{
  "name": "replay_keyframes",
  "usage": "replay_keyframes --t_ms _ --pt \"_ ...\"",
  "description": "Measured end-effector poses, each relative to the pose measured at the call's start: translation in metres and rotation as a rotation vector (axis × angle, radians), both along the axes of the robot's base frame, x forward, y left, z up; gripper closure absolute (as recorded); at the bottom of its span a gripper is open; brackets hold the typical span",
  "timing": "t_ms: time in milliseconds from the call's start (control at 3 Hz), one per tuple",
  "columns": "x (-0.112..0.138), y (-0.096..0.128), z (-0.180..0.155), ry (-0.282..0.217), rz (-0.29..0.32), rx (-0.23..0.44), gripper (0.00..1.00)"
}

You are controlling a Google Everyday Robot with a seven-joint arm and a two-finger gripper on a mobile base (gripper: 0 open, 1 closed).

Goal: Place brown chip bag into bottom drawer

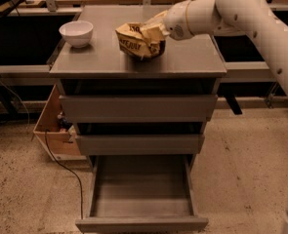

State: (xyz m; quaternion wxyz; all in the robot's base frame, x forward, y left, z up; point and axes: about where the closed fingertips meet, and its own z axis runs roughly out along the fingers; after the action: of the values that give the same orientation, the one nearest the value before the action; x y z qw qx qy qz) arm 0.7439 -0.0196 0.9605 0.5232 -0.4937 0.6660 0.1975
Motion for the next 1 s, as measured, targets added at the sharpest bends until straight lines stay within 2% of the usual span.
replay_keyframes --t_ms 333,667,1000 --pt "-0.050 -0.011 0.006 -0.031 -0.016 0.042 1.00" --pt "-0.098 -0.017 0.003 -0.030 -0.051 0.097 1.00" --pt "-0.151 -0.040 -0.032 0.039 -0.088 0.117 1.00"
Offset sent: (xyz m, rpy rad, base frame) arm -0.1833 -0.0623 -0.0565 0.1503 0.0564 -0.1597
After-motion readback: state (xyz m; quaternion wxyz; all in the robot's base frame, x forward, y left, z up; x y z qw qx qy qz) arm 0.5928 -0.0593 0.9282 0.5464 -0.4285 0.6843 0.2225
